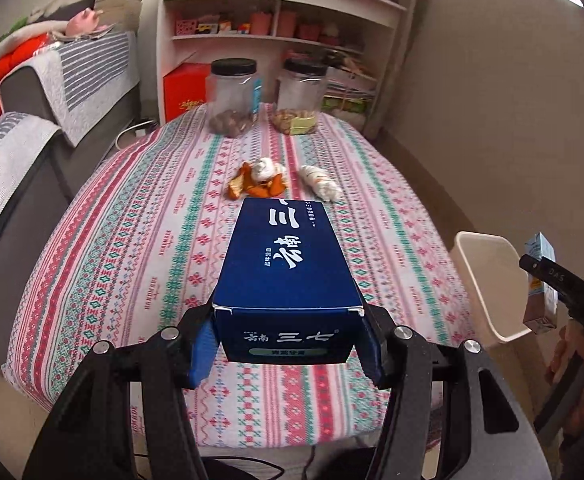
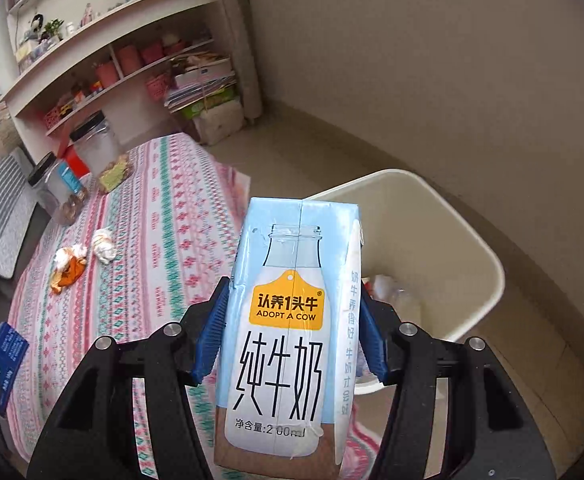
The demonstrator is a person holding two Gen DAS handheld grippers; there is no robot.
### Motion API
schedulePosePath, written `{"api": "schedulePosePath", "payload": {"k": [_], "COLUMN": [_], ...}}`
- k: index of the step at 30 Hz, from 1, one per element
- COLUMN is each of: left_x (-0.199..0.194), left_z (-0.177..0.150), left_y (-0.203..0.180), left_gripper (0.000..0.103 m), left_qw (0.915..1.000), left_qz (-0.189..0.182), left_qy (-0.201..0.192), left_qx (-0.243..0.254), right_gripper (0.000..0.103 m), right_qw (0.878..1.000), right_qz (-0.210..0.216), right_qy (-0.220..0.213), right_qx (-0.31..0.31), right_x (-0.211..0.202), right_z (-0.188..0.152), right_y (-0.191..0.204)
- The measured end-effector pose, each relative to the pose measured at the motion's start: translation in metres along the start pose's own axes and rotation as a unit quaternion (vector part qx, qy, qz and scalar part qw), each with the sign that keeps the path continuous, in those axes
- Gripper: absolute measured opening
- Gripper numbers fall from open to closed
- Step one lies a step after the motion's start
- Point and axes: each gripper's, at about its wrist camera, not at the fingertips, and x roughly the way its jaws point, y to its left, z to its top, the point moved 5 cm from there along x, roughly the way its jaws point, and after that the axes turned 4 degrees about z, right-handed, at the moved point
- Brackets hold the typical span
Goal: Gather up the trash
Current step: 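Drop the milk carton into the bin with the right gripper while the left gripper drops the dark blue box, then grasp the orange peel on the cloth with the left gripper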
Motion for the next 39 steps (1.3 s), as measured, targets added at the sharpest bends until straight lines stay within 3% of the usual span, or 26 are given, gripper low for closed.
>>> {"api": "schedulePosePath", "payload": {"k": [7, 8, 10, 15, 25, 29, 34, 39], "left_x": [-0.005, -0.005, -0.005, 0.002, 0.031, 0.040, 0.057, 0.060], "left_z": [0.007, 0.008, 0.014, 0.027, 0.022, 0.021, 0.014, 0.014], "left_y": [-0.050, -0.059, -0.083, -0.151, -0.273, -0.313, -0.321, -0.286], "left_gripper": [0.056, 0.056, 0.056, 0.056, 0.056, 0.057, 0.071, 0.079], "left_qw": [0.9989, 0.9984, 0.9970, 0.9910, 0.9774, 0.9711, 0.9694, 0.9784], "left_qz": [-0.025, -0.030, -0.045, -0.085, -0.160, -0.190, -0.199, -0.160], "left_qy": [-0.003, -0.004, -0.007, -0.005, 0.055, 0.073, 0.111, 0.084], "left_qx": [0.040, 0.047, 0.062, 0.103, 0.127, 0.124, 0.091, 0.101], "right_gripper": [0.057, 0.060, 0.077, 0.086, 0.089, 0.089, 0.092, 0.095], "right_qw": [0.999, 0.999, 0.999, 0.997, 0.984, 0.981, 0.980, 0.984], "right_qz": [-0.025, -0.026, -0.032, -0.036, -0.073, -0.096, -0.099, -0.085], "right_qy": [0.010, 0.016, 0.017, -0.003, -0.017, -0.018, -0.032, -0.030], "right_qx": [0.024, 0.029, 0.034, 0.066, 0.159, 0.167, 0.172, 0.152], "right_x": [0.011, 0.015, 0.016, -0.001, -0.041, -0.048, -0.052, -0.039], "right_z": [0.019, 0.023, 0.028, 0.037, 0.003, -0.007, -0.002, 0.002], "right_y": [-0.046, -0.054, -0.065, -0.099, -0.193, -0.214, -0.215, -0.184]}}
